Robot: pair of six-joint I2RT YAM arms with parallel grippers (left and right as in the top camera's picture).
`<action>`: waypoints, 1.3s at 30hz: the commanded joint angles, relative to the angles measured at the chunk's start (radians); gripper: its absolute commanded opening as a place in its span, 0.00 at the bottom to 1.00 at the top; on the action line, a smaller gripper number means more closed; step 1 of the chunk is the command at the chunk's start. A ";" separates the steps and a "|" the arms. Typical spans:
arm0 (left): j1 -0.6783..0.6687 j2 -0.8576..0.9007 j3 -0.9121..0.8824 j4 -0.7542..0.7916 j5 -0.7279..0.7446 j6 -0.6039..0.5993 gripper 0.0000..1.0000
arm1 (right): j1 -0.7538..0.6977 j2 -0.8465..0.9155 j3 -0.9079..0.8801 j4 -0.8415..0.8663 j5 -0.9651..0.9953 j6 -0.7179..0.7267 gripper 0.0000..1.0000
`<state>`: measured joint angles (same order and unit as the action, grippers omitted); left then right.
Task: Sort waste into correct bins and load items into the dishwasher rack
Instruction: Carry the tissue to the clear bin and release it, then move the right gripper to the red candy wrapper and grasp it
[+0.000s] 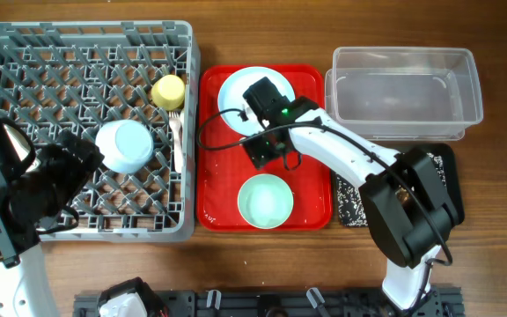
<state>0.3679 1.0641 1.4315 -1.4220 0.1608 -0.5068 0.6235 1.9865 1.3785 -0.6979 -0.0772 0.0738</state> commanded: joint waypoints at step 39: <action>0.003 0.007 0.001 0.000 -0.006 0.005 1.00 | -0.439 -0.366 0.054 -0.173 -0.055 -0.098 0.62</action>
<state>0.3679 1.0687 1.4315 -1.4220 0.1612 -0.5068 0.1402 1.6821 1.4128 -0.8291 -0.0246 0.0544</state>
